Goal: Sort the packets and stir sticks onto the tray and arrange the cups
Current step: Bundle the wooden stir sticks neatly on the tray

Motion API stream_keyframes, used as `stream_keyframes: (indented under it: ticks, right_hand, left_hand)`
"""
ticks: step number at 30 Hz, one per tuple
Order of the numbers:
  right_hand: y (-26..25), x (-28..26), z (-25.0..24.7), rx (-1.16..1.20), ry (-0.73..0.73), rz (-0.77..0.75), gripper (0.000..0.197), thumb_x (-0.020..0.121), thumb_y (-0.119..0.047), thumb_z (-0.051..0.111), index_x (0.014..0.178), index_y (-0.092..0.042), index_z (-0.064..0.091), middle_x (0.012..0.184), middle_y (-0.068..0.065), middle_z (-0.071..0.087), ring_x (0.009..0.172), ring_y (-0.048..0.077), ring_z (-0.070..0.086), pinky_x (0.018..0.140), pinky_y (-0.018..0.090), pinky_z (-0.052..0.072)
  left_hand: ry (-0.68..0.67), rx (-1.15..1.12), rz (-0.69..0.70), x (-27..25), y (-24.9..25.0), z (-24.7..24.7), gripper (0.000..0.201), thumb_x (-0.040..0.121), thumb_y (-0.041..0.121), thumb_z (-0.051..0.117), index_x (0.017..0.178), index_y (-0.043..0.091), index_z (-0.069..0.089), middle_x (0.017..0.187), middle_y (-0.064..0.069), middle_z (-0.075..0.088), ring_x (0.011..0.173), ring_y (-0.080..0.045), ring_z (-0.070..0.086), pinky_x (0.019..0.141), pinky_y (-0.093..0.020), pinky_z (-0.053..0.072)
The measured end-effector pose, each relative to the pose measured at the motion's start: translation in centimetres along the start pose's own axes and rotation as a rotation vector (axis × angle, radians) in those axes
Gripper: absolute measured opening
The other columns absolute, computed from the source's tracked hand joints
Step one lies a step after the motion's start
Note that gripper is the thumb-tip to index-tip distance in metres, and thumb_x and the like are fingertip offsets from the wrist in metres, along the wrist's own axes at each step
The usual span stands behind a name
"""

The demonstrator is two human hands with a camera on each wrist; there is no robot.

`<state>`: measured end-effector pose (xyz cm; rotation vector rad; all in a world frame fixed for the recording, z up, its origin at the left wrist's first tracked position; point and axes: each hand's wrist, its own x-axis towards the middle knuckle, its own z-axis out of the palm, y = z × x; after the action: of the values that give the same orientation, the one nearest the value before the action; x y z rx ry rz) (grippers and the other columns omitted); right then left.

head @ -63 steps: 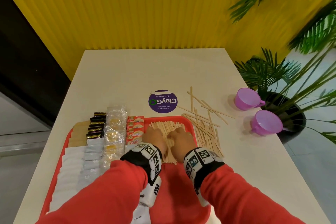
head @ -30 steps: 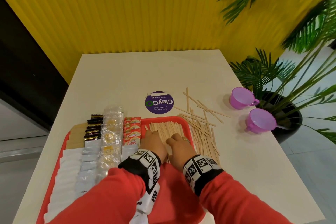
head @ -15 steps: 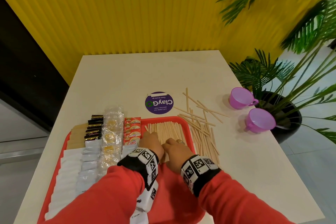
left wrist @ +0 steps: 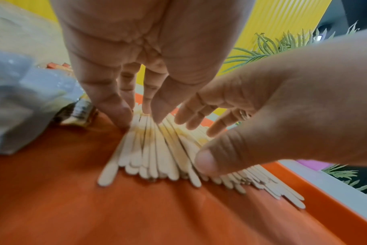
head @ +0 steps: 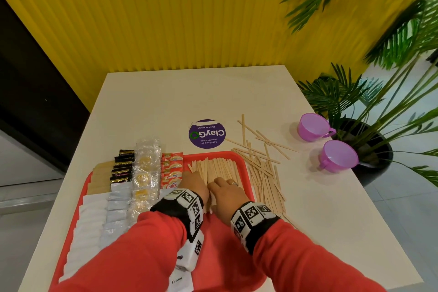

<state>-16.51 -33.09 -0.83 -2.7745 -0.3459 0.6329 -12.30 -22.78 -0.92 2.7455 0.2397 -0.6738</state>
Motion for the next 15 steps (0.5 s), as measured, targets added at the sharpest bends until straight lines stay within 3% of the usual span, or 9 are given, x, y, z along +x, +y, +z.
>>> stream_keyframes:
  ticks: [5,15]
  right_hand:
    - [-0.16,0.02,-0.05,-0.001,-0.042,-0.012,0.049,0.086,-0.021,0.055,0.132,-0.018,0.041,0.133,0.003,0.039,0.124,0.03,0.037,0.096,0.042,0.042]
    - [0.33,0.19,-0.03,-0.004,-0.043,0.005,0.053,0.084,-0.022,0.056,0.134,-0.017,0.038,0.138,-0.001,0.035,0.126,0.028,0.035,0.095,0.043,0.041]
  left_hand:
    - [-0.018,-0.032,-0.01,0.74,-0.33,-0.32,0.034,0.086,0.002,0.047,0.119,0.006,0.053,0.126,-0.015,0.05,0.107,-0.028,0.056,0.085,-0.033,0.049]
    - [-0.002,-0.046,0.034,0.79,-0.62,-0.53,0.051,0.083,0.006,0.051,0.133,0.011,0.04,0.127,-0.014,0.052,0.114,-0.028,0.054,0.088,-0.034,0.046]
